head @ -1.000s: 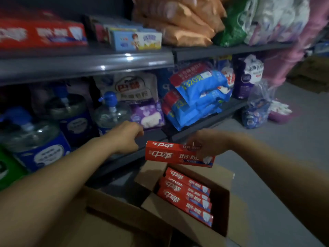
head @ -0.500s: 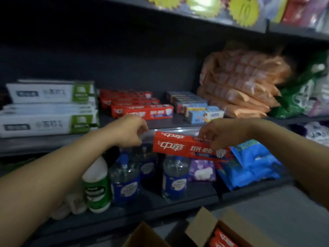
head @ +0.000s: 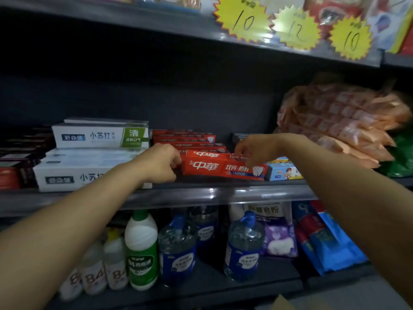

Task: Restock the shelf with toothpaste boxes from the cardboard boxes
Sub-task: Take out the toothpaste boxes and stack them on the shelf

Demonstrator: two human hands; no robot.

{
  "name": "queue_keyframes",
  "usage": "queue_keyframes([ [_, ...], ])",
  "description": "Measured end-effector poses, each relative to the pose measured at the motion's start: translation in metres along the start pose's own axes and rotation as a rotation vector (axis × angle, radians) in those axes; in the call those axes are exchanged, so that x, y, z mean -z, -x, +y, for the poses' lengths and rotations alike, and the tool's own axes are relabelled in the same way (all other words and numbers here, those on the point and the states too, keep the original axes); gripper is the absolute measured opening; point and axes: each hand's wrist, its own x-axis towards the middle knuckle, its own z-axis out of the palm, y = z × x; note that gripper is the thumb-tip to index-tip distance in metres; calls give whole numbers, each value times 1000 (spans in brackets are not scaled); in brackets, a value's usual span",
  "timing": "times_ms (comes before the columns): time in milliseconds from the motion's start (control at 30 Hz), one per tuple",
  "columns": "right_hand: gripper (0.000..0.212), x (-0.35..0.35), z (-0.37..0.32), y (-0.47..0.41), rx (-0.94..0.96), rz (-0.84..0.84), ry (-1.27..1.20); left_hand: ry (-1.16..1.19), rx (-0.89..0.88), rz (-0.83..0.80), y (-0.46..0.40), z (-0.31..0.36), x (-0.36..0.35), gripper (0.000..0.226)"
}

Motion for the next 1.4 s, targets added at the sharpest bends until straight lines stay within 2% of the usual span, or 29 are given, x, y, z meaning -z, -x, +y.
queue_keyframes([
  [233,50,-8,-3,-36,1,-57,33,0,49,-13,-12,-7,-7,34],
  [433,49,-15,-6,-49,26,-79,-14,-17,51,-30,-22,-4,-12,23],
  [633,37,-19,3,-60,32,33,-44,-32,59,-22,-27,-5,-15,22],
  [1000,33,-17,10,-52,74,225,63,-31,75,18,-27,3,-3,31],
  [1167,31,-16,15,-23,97,280,61,-33,16,70,-23,29,2,45],
  [1400,34,-41,36,36,92,333,122,19,-206,80,-8,89,-23,40],
])
